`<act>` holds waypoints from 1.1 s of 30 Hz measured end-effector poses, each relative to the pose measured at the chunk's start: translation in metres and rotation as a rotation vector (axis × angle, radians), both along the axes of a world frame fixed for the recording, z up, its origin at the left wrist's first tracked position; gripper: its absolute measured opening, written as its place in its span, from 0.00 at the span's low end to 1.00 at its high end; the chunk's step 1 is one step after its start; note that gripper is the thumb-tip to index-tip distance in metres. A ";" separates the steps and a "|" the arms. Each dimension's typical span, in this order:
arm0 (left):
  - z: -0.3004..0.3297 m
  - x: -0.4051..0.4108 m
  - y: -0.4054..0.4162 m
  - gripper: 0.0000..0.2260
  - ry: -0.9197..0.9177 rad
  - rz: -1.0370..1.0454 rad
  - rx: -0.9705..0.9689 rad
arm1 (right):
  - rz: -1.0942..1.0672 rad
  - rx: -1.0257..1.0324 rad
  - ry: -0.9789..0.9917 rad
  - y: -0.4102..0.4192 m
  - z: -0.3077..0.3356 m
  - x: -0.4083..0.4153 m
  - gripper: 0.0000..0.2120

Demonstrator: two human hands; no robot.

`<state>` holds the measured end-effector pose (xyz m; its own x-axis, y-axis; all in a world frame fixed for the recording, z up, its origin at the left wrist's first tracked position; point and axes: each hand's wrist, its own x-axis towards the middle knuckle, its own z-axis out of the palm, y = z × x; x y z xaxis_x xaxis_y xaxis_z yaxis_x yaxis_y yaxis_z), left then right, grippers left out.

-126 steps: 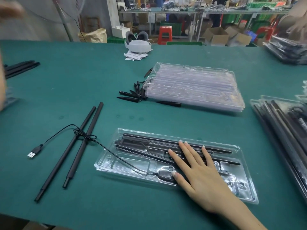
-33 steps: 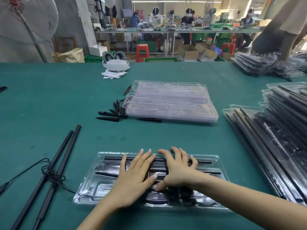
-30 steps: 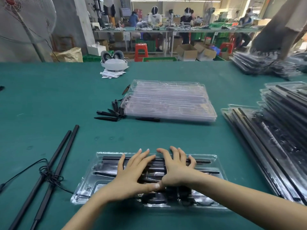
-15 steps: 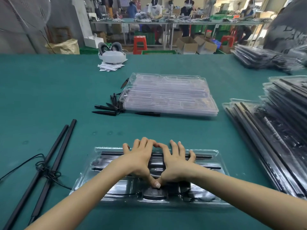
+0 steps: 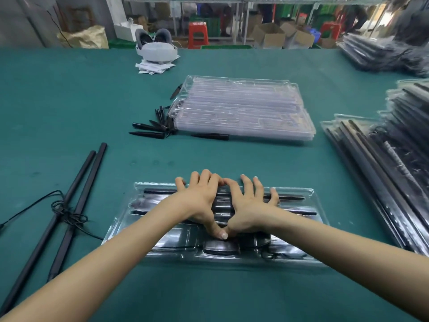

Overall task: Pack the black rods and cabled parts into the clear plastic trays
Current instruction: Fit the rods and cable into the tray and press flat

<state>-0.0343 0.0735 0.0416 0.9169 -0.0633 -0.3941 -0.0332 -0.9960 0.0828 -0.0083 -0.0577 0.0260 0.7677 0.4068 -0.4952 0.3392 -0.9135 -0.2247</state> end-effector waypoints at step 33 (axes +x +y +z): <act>-0.001 -0.129 0.132 0.19 -0.361 0.635 -0.567 | 0.282 0.233 0.003 0.131 0.020 -0.025 0.50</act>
<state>-0.1630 0.2057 0.0402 0.9069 0.3969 -0.1412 0.3863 -0.6501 0.6543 -0.0334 0.0734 0.0463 0.6078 0.7045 -0.3664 0.5691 -0.7083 -0.4177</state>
